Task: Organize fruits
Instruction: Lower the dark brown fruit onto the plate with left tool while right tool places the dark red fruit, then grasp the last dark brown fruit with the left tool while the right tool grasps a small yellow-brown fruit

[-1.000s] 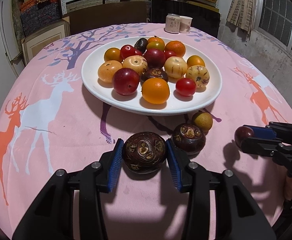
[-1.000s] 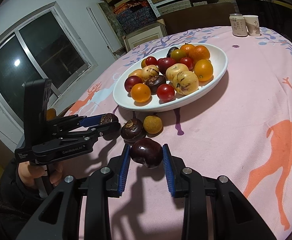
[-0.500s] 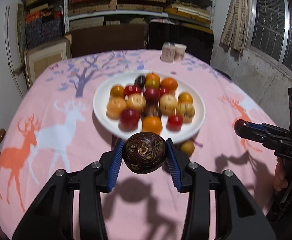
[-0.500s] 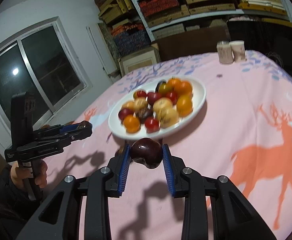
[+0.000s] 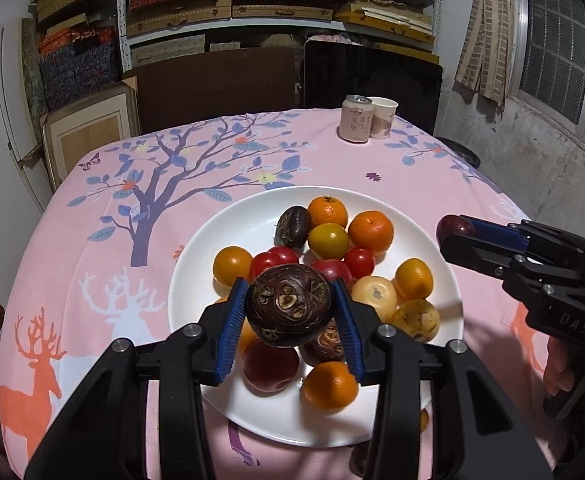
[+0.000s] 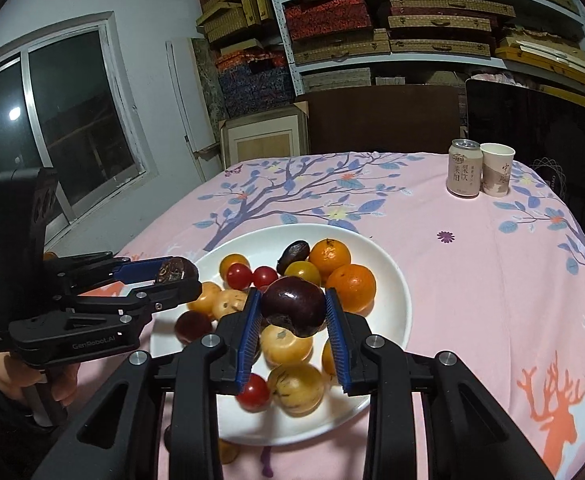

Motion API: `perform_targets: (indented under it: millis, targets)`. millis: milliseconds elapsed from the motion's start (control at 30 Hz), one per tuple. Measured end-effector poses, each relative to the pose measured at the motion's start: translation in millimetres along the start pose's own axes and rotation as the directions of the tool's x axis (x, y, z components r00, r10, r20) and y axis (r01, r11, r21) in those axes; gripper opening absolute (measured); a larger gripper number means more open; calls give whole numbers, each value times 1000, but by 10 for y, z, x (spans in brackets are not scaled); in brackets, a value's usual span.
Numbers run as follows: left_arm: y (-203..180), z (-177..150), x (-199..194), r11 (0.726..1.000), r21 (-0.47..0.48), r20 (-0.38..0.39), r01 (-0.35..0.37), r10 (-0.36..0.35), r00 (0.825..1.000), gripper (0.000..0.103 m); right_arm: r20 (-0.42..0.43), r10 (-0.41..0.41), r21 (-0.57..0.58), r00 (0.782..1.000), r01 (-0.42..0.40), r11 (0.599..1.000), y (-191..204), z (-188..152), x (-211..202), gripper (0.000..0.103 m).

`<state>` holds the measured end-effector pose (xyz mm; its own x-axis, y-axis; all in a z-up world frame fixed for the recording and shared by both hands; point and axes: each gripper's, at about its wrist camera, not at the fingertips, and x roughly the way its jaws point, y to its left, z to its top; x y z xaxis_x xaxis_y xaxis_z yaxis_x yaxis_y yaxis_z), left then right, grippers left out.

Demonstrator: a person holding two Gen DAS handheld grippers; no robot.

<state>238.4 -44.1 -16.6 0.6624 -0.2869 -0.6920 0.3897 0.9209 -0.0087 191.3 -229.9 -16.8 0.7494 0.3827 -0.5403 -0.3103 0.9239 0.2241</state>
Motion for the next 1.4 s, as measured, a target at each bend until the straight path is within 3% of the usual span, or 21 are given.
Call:
perform_targets:
  millis: [200, 233, 267, 300, 367, 500, 700, 833, 933, 1033, 1133, 1200, 1233, 1267, 1400]
  targets:
    - [7, 44, 179, 1000, -3, -13, -9, 9, 1000, 43, -20, -18, -22, 1000, 18, 1000, 16, 24, 171, 33]
    - [6, 63, 221, 1000, -3, -18, -12, 12, 1000, 51, -26, -13, -22, 1000, 13, 1000, 23, 44, 201, 42]
    - [4, 75, 262, 1000, 2, -27, -25, 25, 999, 67, -39, -13, -36, 999, 11, 999, 40, 65, 236, 57]
    - [18, 76, 269, 999, -1, -23, -49, 49, 999, 71, -31, -40, -46, 999, 38, 998, 54, 75, 233, 61]
    - [74, 66, 193, 998, -18, -2, -58, 58, 998, 76, -6, -60, -49, 998, 60, 997, 65, 76, 162, 62]
    - [166, -86, -94, 998, -56, 7, -32, 32, 999, 77, 15, -25, -7, 1000, 25, 1000, 21, -18, -113, 62]
    - [-161, -690, -408, 997, 79, -32, -2, 4, 999, 83, 20, 13, 77, 1000, -14, 997, -37, -433, -493, 62]
    - [-402, -1010, -344, 990, 141, -93, -9, 23, 995, 83, -5, 36, 132, 999, -35, 991, -46, -771, -526, 62]
    - [-489, -1105, -214, 991, 133, -139, -7, 26, 990, 84, -45, 18, 139, 999, -11, 990, -36, -886, -469, 62]
    - [-563, -1140, -106, 989, 144, -157, -17, 40, 987, 85, 1, 31, 167, 1000, -30, 985, -87, -909, -553, 62]
    - [-553, -1137, -17, 991, 133, -191, -2, 27, 981, 80, -11, 27, 200, 1000, -25, 980, -142, -943, -545, 62]
    - [-519, -1130, -7, 993, 110, -195, 31, -9, 981, 67, -20, 30, 202, 999, -25, 979, -141, -939, -530, 62]
    - [-506, -1127, -12, 994, 98, -192, 50, -30, 981, 48, -26, 29, 195, 999, -24, 981, -126, -939, -524, 62]
    - [-502, -1122, -24, 994, 95, -185, 47, -29, 982, 40, -32, 29, 180, 999, -23, 983, -96, -936, -516, 62]
    - [-429, -1127, -67, 996, 58, -170, 71, -61, 984, 40, -40, 32, 105, 999, -28, 994, 44, -931, -518, 57]
